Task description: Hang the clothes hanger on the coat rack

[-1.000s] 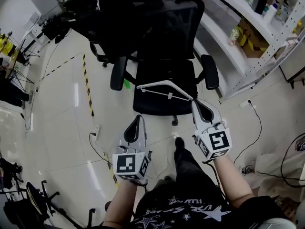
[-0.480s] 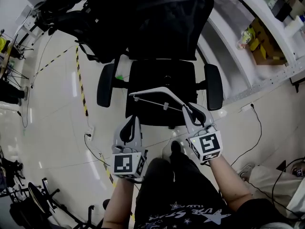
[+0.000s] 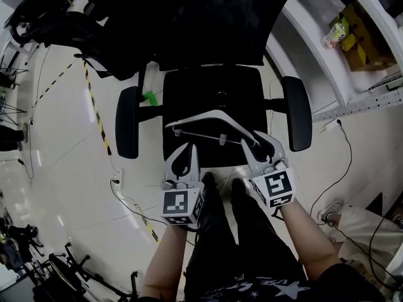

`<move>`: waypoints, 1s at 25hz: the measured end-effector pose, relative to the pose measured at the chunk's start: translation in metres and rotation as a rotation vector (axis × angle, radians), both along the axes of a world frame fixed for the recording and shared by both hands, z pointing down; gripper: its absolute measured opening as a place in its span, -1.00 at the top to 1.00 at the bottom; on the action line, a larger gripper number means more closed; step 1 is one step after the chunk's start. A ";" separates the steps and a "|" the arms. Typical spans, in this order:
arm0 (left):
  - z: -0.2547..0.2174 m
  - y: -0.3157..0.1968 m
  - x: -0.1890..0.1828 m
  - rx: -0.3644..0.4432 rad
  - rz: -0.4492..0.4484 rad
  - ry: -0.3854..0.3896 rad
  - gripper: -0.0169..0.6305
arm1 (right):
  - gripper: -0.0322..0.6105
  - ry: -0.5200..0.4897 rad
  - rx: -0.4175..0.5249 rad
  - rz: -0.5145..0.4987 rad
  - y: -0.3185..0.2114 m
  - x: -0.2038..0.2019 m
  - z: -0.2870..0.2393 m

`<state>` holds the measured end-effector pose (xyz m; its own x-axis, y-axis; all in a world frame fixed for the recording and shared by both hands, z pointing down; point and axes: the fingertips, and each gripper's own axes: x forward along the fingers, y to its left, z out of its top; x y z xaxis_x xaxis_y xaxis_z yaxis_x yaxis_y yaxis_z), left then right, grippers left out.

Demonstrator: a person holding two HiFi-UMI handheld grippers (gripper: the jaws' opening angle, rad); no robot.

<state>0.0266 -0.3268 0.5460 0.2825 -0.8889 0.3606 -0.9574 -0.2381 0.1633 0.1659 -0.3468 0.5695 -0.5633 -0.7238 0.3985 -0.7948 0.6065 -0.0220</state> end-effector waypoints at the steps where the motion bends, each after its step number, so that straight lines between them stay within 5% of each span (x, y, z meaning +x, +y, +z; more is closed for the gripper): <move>1: 0.009 -0.006 -0.003 -0.015 0.008 0.005 0.93 | 0.58 0.005 -0.007 0.006 -0.004 -0.003 0.008; 10: 0.079 -0.060 -0.026 -0.084 0.052 -0.031 0.93 | 0.52 0.058 -0.089 0.044 -0.036 -0.009 0.081; 25: 0.167 -0.077 -0.017 -0.179 0.107 -0.070 0.93 | 0.43 0.171 -0.229 -0.016 -0.053 -0.008 0.189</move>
